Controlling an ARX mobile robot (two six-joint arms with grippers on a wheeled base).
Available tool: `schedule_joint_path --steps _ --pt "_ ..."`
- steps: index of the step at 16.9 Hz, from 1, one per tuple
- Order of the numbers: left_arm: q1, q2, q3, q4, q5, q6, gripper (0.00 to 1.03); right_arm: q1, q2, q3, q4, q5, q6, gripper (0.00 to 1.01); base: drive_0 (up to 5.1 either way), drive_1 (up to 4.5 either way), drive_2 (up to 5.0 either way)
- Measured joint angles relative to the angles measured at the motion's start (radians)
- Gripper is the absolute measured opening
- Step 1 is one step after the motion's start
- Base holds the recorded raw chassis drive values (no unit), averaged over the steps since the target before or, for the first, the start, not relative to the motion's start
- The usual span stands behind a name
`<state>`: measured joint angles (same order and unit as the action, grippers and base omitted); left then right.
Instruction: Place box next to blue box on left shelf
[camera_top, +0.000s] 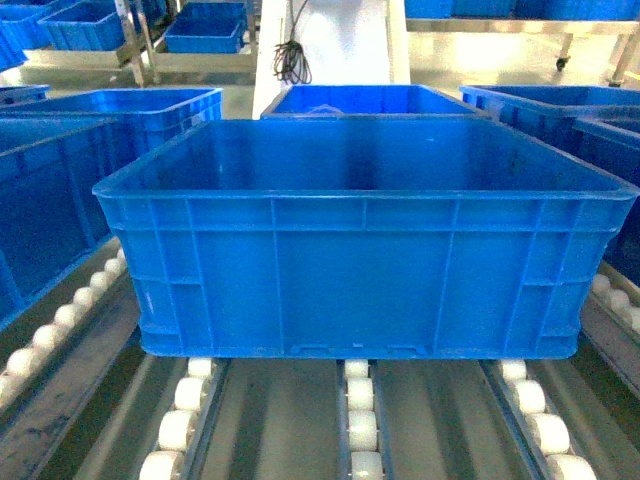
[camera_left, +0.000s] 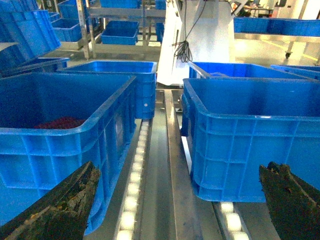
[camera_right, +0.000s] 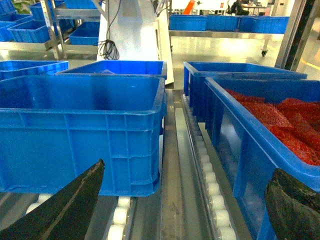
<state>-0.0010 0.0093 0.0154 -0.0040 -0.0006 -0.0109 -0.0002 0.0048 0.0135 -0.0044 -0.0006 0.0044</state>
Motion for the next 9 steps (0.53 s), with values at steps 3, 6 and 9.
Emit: schedule_joint_path --steps 3,6,9 --pt "0.000 0.000 0.000 0.000 0.000 0.000 0.98 0.000 0.000 0.000 0.000 0.000 0.000 0.98 0.0 0.00 0.0" --pt "0.000 0.000 0.000 0.000 0.000 0.000 0.98 0.000 0.000 0.000 0.000 0.000 0.000 0.98 0.0 0.00 0.0" --pt "0.000 0.000 0.000 0.000 0.000 0.000 0.98 0.000 0.000 0.000 0.000 0.000 0.000 0.98 0.0 0.00 0.0"
